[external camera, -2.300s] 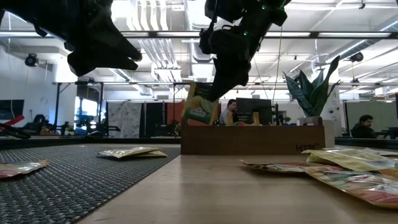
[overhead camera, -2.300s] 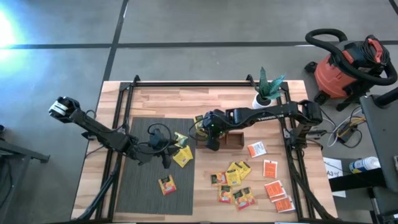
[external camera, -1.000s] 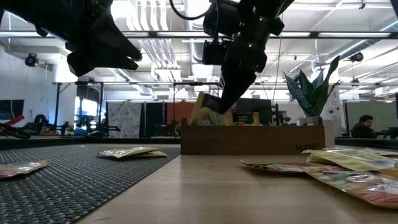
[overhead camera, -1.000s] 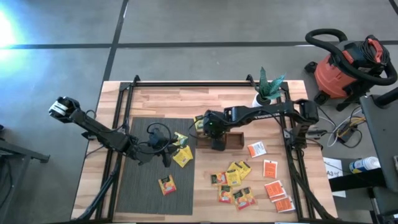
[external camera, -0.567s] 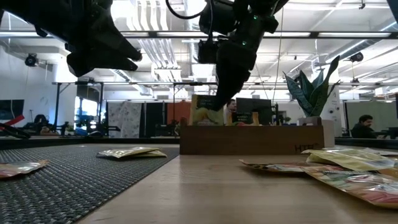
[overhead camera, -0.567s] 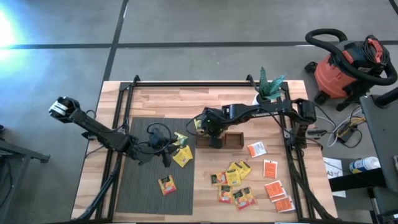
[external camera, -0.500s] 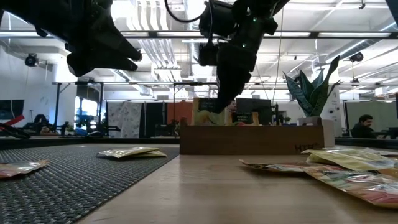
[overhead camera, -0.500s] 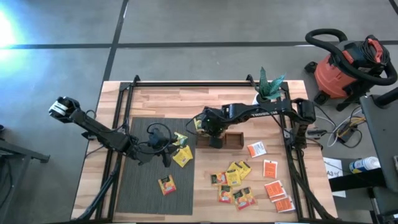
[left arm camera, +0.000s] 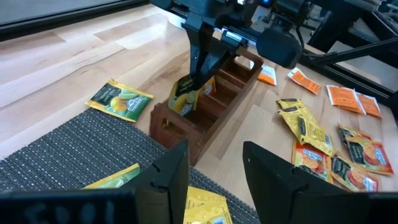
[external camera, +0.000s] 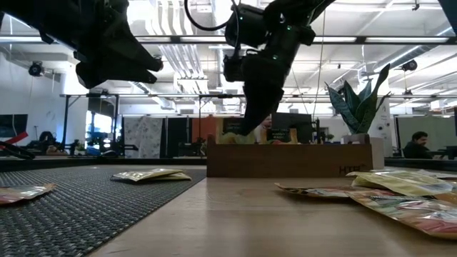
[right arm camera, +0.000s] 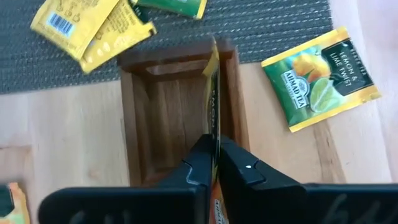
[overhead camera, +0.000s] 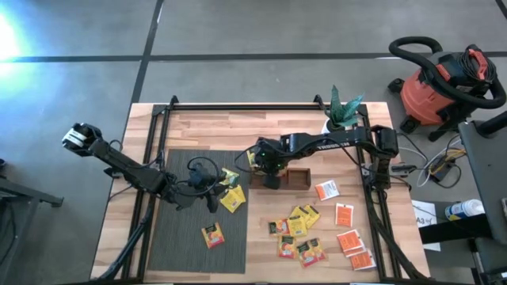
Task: Pick & Place Tea
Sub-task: Put the yellow tea bag into the middle section of the wooden organizer
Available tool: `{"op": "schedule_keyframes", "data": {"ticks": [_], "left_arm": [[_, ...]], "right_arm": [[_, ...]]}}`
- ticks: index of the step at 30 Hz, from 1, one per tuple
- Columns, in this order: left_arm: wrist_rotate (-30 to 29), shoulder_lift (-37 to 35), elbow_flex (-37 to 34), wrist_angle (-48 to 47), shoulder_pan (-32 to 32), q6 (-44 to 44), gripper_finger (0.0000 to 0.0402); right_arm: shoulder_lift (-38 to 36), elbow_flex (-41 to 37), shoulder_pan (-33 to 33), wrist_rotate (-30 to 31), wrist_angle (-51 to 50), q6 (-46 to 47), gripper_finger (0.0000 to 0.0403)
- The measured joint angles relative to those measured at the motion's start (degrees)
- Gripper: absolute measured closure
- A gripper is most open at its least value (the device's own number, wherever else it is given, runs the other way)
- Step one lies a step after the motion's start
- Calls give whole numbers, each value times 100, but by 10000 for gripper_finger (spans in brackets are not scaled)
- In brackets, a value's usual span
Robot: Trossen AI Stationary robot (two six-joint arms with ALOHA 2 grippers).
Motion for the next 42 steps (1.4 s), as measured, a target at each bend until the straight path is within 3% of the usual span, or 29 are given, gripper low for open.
{"op": "schedule_keyframes", "data": {"ticks": [5, 10, 14, 19, 27, 35, 42], "left_arm": [[0, 0, 0, -2, 0, 0, 257], [0, 0, 0, 0, 0, 0, 257], [30, 0, 0, 1, 8, -151, 257], [1250, 1, 0, -50, 459, -1171, 257], [2487, 2, 0, -35, 2202, -1486, 257], [4360, 43, 0, -22, 4573, -1323, 258], [5932, 703, 60, 403, 5739, -471, 300]], "right_arm": [[0, 0, 0, 198, 129, 110, 331], [-10, -1, 4, 831, 163, 171, 283], [-187, -4, 0, 867, 352, 182, 257], [-497, 89, -70, 859, 354, 593, 241], [-597, 343, -757, 584, 148, 2700, 260], [-511, 328, -1324, 177, 138, 2811, 294], [-246, 345, -1580, -232, 174, 2883, 349]]}}
